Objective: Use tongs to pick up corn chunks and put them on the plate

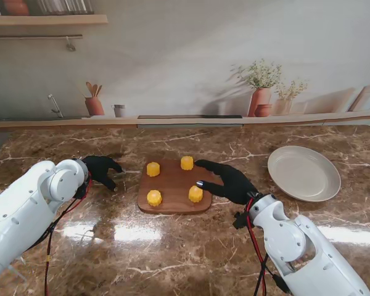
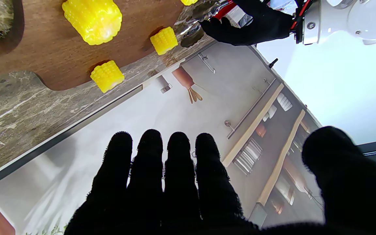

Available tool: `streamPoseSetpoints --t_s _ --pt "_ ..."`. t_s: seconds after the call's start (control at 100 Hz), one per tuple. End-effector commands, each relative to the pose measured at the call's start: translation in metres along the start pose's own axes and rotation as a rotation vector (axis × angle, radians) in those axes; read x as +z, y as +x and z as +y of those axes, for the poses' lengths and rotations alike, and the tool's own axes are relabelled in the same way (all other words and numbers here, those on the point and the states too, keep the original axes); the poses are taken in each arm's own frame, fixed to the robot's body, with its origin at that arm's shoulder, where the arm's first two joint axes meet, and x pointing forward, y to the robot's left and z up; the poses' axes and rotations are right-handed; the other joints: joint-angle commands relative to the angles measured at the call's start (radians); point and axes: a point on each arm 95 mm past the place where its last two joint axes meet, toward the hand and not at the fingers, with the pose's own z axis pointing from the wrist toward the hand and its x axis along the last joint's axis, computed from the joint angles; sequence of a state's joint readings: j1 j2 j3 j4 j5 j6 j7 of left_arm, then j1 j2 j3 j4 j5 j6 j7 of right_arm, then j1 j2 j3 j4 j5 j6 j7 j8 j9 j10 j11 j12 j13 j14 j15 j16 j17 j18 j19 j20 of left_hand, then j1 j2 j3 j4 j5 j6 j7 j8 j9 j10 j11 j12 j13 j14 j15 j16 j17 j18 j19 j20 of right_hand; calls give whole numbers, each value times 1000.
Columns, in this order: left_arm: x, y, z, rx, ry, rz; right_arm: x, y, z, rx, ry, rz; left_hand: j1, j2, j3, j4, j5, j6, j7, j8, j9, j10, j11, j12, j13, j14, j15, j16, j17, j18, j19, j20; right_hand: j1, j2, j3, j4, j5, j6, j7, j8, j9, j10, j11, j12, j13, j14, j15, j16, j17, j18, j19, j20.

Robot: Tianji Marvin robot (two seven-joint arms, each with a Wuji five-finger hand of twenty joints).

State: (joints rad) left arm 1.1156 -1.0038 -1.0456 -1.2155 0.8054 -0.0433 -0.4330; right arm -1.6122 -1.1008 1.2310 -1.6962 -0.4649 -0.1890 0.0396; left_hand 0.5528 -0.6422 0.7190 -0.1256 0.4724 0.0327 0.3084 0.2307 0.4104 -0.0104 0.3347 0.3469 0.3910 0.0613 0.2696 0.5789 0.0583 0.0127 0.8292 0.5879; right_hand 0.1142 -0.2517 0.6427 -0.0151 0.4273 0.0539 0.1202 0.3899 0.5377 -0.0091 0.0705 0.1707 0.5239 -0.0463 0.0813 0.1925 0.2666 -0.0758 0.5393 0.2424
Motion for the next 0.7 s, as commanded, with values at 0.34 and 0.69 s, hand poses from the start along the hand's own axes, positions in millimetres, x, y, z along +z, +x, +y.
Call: streamPoseSetpoints --t_s 0.34,0.69 --pt "16 -1 12 69 -19 -9 -2 -6 -6 23 19 -22 66 -6 147 -5 52 -88 277 148 121 -50 76 103 146 38 151 135 77 48 117 106 14 -13 -17 28 15 -26 1 15 17 -21 10 16 9 -31 5 -3 8 -27 6 5" --pt "29 -7 23 144 -18 -36 -3 -6 -7 27 28 -26 252 20 78 -62 231 -220 461 126 313 -62 170 257 291 67 289 248 189 96 258 138 19 -10 -21 27 21 -31 3 15 27 -21 12 21 8 -26 5 0 12 -5 19 17"
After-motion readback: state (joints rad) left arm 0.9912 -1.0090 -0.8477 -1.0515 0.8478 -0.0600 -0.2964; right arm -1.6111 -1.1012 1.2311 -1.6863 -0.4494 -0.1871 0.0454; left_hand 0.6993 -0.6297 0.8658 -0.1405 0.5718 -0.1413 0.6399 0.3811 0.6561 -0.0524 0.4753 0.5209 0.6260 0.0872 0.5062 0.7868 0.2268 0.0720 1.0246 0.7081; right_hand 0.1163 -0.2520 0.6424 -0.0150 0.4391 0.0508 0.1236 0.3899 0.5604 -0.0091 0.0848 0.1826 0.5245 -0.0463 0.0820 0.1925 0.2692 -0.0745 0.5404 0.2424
